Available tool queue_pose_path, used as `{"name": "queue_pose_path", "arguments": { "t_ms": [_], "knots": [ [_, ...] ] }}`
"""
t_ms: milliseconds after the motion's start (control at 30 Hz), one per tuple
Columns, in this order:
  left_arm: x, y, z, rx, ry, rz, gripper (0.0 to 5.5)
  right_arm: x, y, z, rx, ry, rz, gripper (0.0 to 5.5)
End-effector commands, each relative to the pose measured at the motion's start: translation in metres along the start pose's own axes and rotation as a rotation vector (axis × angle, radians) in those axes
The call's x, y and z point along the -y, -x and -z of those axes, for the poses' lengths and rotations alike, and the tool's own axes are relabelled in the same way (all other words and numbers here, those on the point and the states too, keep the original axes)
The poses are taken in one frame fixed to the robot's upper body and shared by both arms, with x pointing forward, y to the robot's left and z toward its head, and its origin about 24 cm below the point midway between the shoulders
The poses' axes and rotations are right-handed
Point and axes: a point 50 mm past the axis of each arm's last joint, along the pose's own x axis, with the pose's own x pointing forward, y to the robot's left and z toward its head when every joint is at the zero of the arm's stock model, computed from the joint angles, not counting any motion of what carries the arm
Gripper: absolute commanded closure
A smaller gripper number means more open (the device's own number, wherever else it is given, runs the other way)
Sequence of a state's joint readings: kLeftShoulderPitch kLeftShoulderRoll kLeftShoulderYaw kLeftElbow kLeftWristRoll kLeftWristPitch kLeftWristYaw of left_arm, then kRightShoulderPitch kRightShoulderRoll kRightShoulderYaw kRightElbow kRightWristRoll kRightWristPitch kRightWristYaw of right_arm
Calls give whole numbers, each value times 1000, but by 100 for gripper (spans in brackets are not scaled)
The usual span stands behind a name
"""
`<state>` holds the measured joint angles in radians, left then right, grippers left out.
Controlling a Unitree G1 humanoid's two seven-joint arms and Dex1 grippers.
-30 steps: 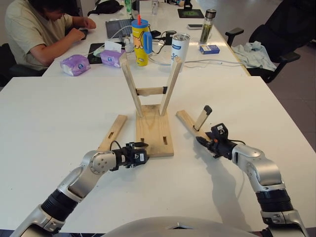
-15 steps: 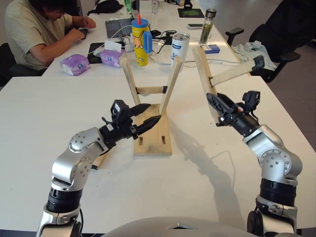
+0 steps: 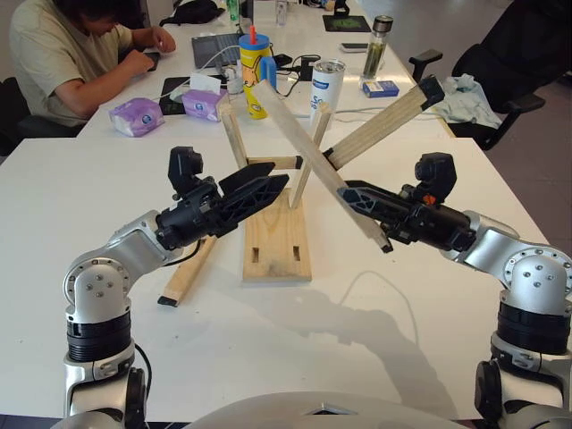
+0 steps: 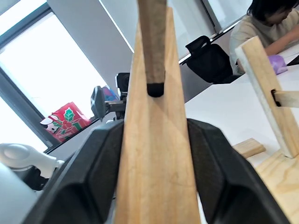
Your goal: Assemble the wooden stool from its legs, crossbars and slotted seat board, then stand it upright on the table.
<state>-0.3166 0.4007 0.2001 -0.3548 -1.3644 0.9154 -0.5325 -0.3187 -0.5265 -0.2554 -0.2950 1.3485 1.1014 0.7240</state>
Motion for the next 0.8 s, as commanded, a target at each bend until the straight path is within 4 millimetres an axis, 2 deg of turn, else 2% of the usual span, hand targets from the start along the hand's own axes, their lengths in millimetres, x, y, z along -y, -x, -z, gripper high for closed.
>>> {"name": "queue_pose_path", "arguments": {
  "t_ms": [33,167,233,800],
  "knots": [
    [2,-4,-8,-3,0,16,54,-10,-6,2,-47,-15,-95,345],
    [7,-4,-12,9,16,51,54,-14,-4,6,-77,-53,-127,345],
    [9,-4,-14,20,25,64,77,-15,-3,7,-90,-72,-140,345],
    [20,0,-14,-40,39,89,344,-15,1,8,-144,-52,-117,345]
  ]
}}
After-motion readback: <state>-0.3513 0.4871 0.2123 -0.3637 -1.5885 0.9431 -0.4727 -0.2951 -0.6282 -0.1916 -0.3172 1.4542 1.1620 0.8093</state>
